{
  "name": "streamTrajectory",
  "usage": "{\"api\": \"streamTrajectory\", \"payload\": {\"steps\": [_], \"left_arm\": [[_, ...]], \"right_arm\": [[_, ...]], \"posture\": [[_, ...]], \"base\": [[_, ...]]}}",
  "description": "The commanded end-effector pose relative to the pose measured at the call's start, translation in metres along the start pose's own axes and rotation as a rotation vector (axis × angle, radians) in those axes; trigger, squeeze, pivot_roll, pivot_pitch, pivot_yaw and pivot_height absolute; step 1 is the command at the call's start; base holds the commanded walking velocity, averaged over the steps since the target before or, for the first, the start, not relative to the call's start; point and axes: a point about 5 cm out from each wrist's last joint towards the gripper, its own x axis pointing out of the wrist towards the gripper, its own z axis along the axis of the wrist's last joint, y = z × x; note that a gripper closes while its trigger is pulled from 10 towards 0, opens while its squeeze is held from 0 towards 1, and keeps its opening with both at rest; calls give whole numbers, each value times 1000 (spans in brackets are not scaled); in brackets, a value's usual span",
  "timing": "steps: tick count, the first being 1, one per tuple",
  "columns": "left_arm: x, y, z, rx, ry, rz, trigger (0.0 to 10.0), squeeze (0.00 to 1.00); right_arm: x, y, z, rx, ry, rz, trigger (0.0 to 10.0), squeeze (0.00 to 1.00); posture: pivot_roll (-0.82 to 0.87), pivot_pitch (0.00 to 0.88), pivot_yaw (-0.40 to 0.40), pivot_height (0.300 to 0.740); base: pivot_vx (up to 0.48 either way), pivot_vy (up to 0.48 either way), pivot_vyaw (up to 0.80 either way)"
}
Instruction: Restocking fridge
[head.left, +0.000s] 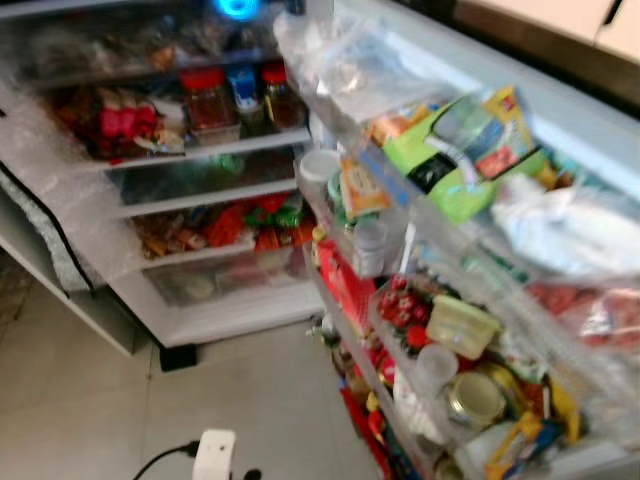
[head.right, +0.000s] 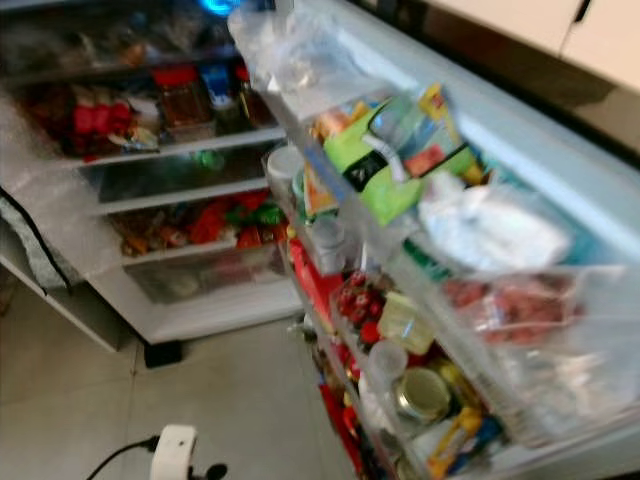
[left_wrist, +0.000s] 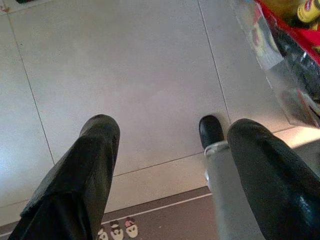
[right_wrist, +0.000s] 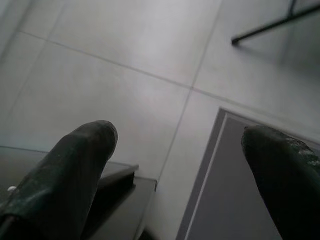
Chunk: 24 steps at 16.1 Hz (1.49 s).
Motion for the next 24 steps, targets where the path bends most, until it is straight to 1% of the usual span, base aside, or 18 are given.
{"api": "streamTrajectory", "payload": {"steps": [1,4,7,10,13,14,17,22,24], "left_arm": [[-3,0,-13,-13,46,4,10000,0],[-4,6,-15,1,54,9,10000,0],[0,-4,-7,2,47,1,10000,0],[0,-4,-6,4,39,-3,10000,0],[0,-10,-8,6,41,-8,10000,0],[-2,-6,-13,4,44,-4,10000,0],[-6,3,-20,2,44,7,10000,0],[-6,2,-17,1,23,9,10000,0],[-7,5,-18,0,18,13,10000,0]], "right_arm": [[0,-2,-3,-1,8,-9,10000,0],[-1,-3,-4,2,11,-14,10000,0],[-1,-5,-4,6,9,-25,10000,0],[-1,-7,-4,8,8,-31,10000,0],[-2,-9,-6,7,13,-38,10000,0],[-2,-10,-9,5,19,-40,10000,0],[-3,-12,-14,-17,38,-40,10000,0],[-4,-11,-22,-42,65,-29,10000,0],[-5,-11,-24,-46,73,-28,10000,0]], "posture": [[-53,114,48,740],[-54,112,48,740],[-55,110,49,740],[-55,111,49,740],[-55,111,48,740],[-54,113,47,740],[-54,113,47,740],[-51,112,45,740],[-54,112,45,740]], "base": [[0,461,0],[0,0,0],[0,0,0],[0,0,0],[0,0,0],[0,0,0],[0,0,0],[0,0,0],[0,0,0]]}}
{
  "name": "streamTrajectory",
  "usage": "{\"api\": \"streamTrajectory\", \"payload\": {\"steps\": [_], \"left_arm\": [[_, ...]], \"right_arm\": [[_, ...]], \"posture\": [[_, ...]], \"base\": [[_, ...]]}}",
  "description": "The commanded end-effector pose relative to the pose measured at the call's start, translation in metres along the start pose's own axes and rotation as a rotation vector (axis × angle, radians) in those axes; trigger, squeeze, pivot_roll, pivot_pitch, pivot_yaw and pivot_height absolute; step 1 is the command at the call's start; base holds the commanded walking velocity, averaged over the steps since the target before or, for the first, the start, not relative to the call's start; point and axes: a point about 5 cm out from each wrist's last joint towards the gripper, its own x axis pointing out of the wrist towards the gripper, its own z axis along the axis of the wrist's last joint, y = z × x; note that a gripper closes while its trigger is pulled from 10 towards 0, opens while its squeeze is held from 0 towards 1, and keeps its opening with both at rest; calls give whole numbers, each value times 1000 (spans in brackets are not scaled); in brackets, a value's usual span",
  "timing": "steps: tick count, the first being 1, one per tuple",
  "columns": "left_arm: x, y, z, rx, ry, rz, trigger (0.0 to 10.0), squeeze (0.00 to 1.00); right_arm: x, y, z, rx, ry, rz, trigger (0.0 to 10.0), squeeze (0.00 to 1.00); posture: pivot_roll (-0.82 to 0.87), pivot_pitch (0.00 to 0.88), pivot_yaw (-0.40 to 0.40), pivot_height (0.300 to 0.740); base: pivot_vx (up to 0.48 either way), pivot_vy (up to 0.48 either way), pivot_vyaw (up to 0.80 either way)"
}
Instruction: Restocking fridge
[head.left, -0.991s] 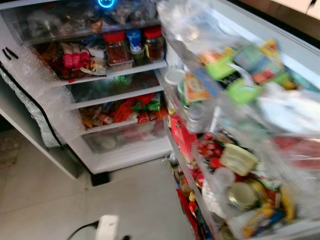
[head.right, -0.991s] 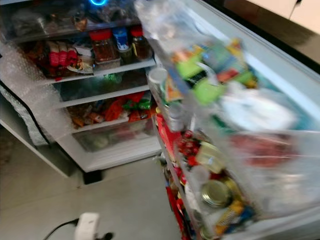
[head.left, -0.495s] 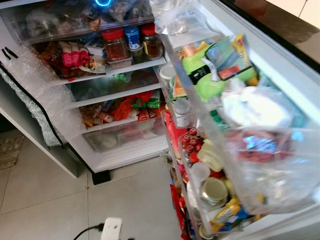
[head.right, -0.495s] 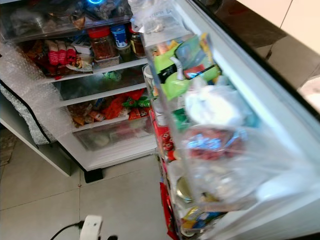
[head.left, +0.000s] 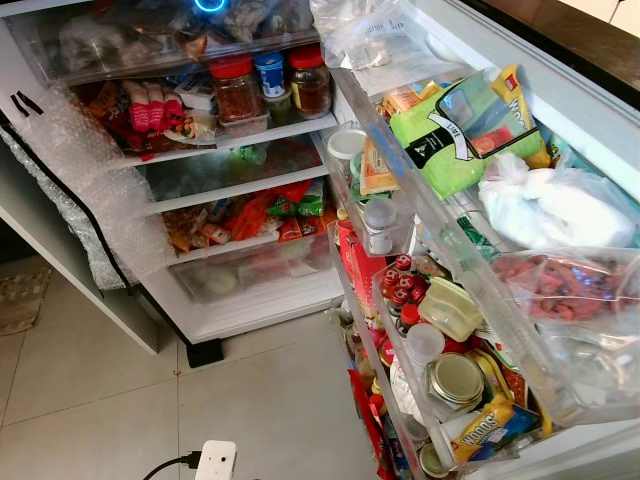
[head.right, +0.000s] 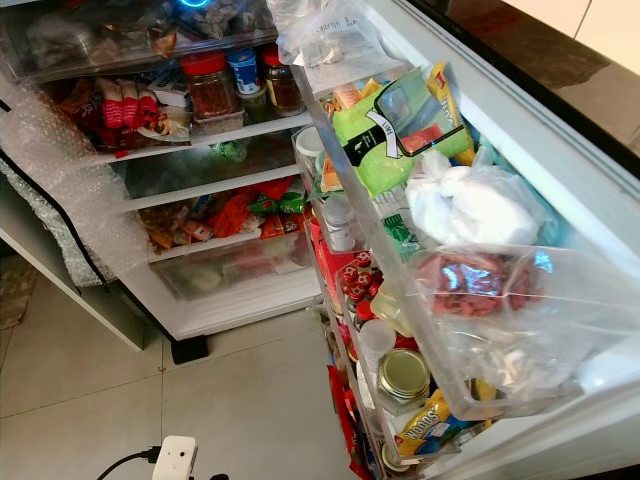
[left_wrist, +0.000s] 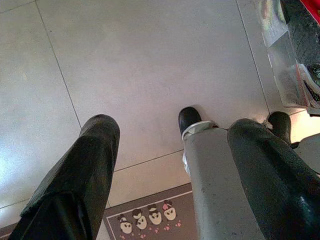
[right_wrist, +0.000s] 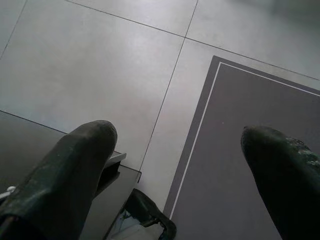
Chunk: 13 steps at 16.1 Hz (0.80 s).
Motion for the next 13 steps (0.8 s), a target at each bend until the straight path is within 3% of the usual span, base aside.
{"api": "streamTrajectory", "payload": {"steps": [1,5,11,13], "left_arm": [[-3,8,-7,-4,9,11,10000,0],[-11,31,-18,-17,27,33,10000,0],[-16,34,-30,-23,65,40,10000,0],[-15,34,-29,-23,66,40,10000,0]], "right_arm": [[-1,-3,-9,-13,30,-9,10000,0],[-2,-3,-10,-20,37,-7,10000,0],[-2,-3,-10,-19,37,-9,10000,0],[-2,-4,-10,-19,37,-9,10000,0]], "posture": [[-56,112,45,740],[-56,111,44,740],[-55,112,44,740],[-56,114,45,740]], "base": [[0,0,0],[0,0,0],[0,0,0],[-253,0,0]]}}
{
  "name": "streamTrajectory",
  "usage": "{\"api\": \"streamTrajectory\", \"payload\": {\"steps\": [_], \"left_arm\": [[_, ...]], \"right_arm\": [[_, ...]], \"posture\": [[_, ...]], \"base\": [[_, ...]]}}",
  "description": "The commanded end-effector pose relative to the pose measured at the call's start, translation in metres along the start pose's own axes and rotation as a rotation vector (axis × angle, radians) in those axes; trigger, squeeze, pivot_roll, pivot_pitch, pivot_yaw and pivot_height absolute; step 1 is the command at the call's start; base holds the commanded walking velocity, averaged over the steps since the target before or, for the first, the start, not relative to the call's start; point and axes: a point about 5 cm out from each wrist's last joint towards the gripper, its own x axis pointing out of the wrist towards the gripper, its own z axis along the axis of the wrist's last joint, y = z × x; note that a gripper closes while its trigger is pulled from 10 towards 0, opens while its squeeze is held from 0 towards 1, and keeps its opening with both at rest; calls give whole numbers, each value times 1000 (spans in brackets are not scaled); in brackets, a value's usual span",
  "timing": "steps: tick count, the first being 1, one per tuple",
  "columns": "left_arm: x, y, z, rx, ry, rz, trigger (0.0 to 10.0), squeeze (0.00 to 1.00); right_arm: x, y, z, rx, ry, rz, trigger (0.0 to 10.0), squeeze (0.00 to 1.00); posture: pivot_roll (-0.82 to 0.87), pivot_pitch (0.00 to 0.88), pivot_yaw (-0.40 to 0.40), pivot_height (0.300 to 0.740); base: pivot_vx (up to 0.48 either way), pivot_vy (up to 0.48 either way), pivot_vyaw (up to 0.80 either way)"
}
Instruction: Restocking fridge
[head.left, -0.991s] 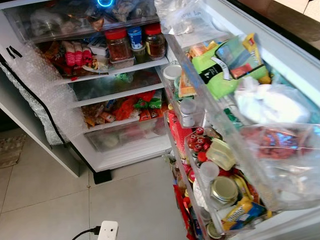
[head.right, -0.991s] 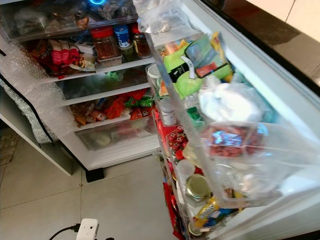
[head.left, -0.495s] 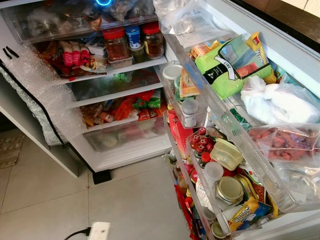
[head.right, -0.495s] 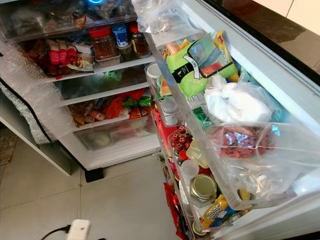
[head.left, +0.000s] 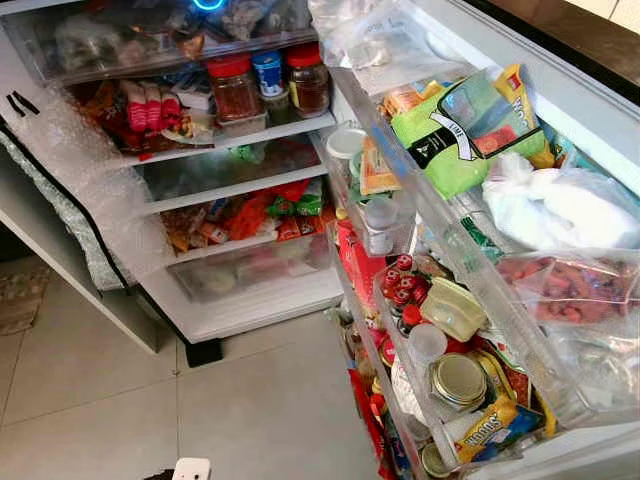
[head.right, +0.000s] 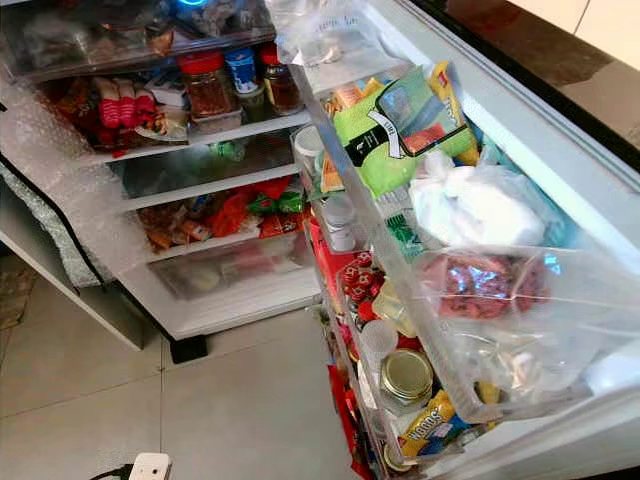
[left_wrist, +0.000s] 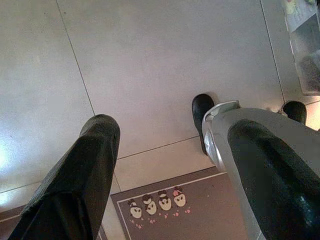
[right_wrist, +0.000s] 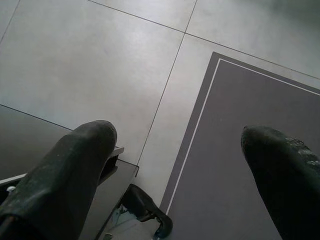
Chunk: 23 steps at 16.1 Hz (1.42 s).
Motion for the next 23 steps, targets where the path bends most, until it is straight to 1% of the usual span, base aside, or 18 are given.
{"api": "streamTrajectory", "payload": {"steps": [1,4,8,10,11,12,14,16,18,21,22,23], "left_arm": [[-3,3,-11,-14,37,10,10000,0],[-3,1,-11,-15,40,9,10000,0],[-1,-6,-8,-11,36,2,10000,0],[6,-19,9,-3,-8,-12,10000,0],[8,-22,13,-2,-15,-15,10000,0],[11,-26,22,2,-31,-15,10000,0],[12,-27,25,3,-35,-16,10000,0],[14,-29,35,1,-48,-17,10000,0],[15,-32,39,-5,-58,-16,10000,0],[16,-39,44,-16,-83,-21,10000,0],[15,-32,44,-15,-91,-18,10000,0],[14,-21,45,-16,-93,-11,10000,0]], "right_arm": [[-1,-4,-7,-5,22,-12,10000,0],[-1,-4,-7,-5,21,-13,10000,0],[-1,-5,-6,-4,21,-13,10000,0],[-1,-4,-6,-6,20,-11,10000,0],[-1,-4,-6,-6,20,-11,10000,0],[-1,-4,-6,-6,20,-10,10000,0],[-1,-4,-6,-5,19,-9,10000,0],[-1,-3,-6,-5,19,-6,10000,0],[-1,-2,-6,-5,21,-4,10000,0],[-1,-1,-7,-5,22,-3,10000,0],[-1,-1,-7,-5,23,-3,10000,0],[-1,-1,-7,-5,23,-2,10000,0]], "posture": [[-56,114,45,740],[-56,114,46,740],[-56,115,46,740],[-55,115,45,740],[-56,115,45,740],[-56,115,45,740],[-57,115,45,740],[-57,115,45,740],[-56,115,45,740],[-55,114,45,740],[-54,114,45,740],[-54,114,45,740]], "base": [[-255,0,0],[-289,0,0],[-287,0,0],[0,0,0],[0,0,0],[0,0,0],[0,0,0],[0,0,0],[0,0,0],[0,0,0],[0,0,0],[0,0,0]]}}
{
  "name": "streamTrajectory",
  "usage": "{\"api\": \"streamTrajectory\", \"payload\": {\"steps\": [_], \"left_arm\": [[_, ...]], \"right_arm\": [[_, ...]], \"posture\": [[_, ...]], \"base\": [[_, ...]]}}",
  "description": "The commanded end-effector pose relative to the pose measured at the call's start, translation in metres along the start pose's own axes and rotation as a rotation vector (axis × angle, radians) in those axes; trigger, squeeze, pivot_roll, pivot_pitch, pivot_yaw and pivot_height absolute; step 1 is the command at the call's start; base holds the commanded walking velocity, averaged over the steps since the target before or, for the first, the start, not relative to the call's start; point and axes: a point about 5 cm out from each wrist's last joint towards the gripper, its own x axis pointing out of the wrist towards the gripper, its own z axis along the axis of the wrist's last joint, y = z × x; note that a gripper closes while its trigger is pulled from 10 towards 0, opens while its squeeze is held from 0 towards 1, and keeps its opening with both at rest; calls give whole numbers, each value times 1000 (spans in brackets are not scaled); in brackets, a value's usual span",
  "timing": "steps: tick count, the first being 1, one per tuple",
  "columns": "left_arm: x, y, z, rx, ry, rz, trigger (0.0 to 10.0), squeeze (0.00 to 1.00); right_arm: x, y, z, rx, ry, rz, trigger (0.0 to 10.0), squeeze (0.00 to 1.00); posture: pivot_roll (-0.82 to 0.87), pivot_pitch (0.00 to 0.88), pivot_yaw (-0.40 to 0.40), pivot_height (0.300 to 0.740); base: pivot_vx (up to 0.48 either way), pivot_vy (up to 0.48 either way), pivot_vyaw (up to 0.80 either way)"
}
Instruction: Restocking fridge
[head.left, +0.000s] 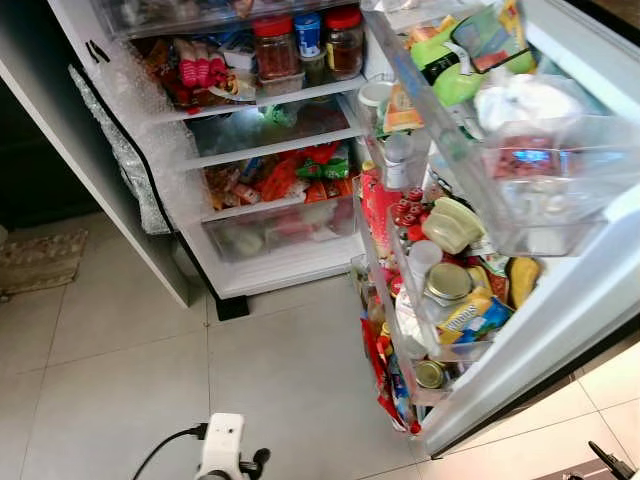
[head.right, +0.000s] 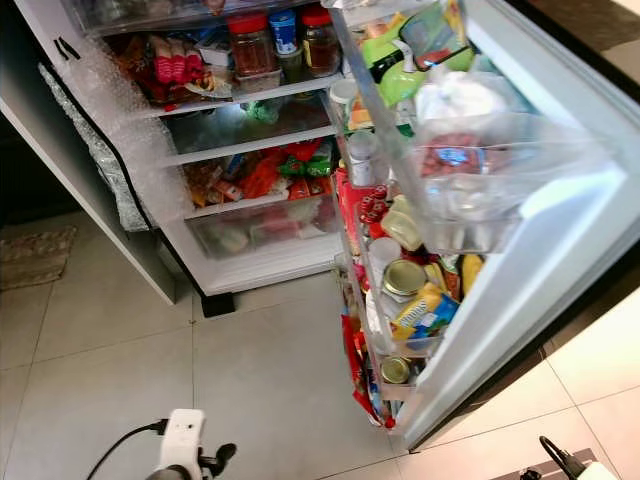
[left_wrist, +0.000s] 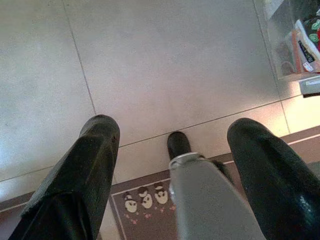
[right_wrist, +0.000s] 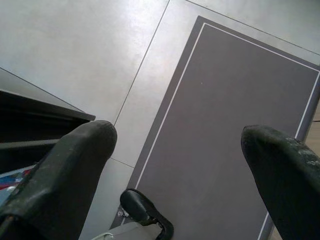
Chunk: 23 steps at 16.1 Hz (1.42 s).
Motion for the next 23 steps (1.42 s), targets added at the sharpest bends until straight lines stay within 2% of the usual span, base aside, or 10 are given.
{"api": "streamTrajectory", "payload": {"steps": [1,2,3,5,7,11,15,18,21,23], "left_arm": [[-6,23,-7,-17,23,35,10000,0],[-7,28,-7,-19,26,38,10000,0],[-12,42,-13,-22,42,50,10000,0],[-18,47,-26,-25,68,57,10000,0],[-21,44,-36,-28,90,53,10000,0],[-21,20,-51,-20,131,30,10000,0],[-13,5,-41,-9,126,18,10000,0],[-5,-11,-28,-6,113,4,10000,0],[-3,-16,-22,-7,107,0,10000,0],[-4,-11,-24,-10,106,0,10000,0]], "right_arm": [[-1,-4,-3,2,11,-13,10000,0],[-1,-4,-3,3,11,-12,10000,0],[-1,-3,-4,2,11,-11,10000,0],[-1,-3,-3,3,10,-9,10000,0],[0,-2,-3,3,8,-6,10000,0],[0,3,2,5,-6,5,10000,0],[1,7,9,11,-32,10,10000,0],[2,19,24,36,-97,46,10000,0],[2,26,36,48,-155,64,10000,0],[3,41,41,56,-153,114,10000,0]], "posture": [[-53,115,44,740],[-53,115,44,740],[-53,111,46,740],[-53,109,46,740],[-53,101,47,740],[-55,93,49,740],[-51,99,46,740],[-54,107,49,740],[-56,109,50,740],[-56,111,52,740]], "base": [[0,270,0],[0,277,0],[0,368,0],[0,368,0],[0,368,0],[0,182,0],[0,0,0],[0,0,0],[0,0,0],[0,0,0]]}}
